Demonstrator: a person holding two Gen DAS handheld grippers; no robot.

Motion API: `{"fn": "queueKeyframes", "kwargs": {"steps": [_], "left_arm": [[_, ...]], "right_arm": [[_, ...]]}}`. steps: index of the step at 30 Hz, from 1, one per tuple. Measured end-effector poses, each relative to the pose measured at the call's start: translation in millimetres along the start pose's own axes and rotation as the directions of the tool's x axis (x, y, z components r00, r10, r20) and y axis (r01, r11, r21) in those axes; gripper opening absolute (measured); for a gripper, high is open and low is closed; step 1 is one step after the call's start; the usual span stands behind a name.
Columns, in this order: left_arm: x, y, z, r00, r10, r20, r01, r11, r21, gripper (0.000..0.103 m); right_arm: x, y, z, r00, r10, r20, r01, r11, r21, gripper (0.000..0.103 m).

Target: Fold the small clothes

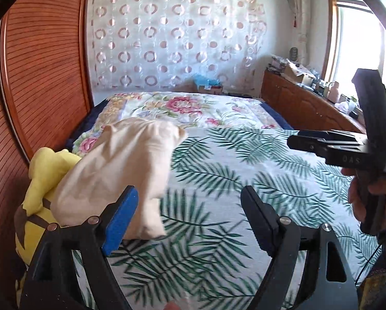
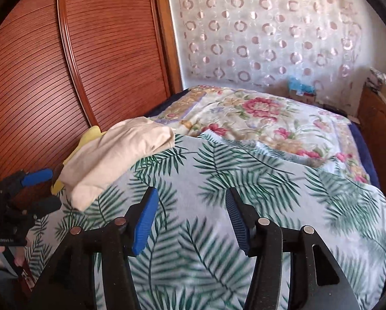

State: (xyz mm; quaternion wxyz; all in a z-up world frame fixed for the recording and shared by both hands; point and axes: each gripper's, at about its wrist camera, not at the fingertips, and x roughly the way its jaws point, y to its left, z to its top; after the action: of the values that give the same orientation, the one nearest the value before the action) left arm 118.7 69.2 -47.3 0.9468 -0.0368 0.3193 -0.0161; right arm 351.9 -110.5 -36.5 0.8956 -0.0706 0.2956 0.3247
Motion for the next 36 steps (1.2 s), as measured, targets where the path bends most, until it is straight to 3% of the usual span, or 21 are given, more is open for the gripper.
{"fn": "queueKeyframes", "kwargs": {"steps": [11, 17, 28, 36], "left_arm": [[-39, -58, 3, 0.998, -0.032, 0.049, 0.029, 0.998, 0.057, 0.082], [-60, -82, 3, 0.997, -0.047, 0.062, 0.043, 0.997, 0.062, 0.082], [-101, -106, 26, 0.990, -0.035, 0.137, 0.024, 0.997, 0.080, 0.082], [-131, -113, 45, 0.977, -0.026, 0.210, 0.011, 0.997, 0.074, 0.082]], "right_arm": [[-108, 16, -52, 0.986, -0.147, 0.074, 0.141, 0.987, 0.074, 0.057], [-162, 36, -66, 0.978, -0.176, 0.109, 0.164, 0.980, 0.115, 0.057], [-191, 56, -82, 0.951, -0.249, 0.182, 0.227, 0.965, 0.134, 0.057], [-209, 76, -92, 0.924, -0.293, 0.247, 0.267, 0.955, 0.131, 0.071]]}}
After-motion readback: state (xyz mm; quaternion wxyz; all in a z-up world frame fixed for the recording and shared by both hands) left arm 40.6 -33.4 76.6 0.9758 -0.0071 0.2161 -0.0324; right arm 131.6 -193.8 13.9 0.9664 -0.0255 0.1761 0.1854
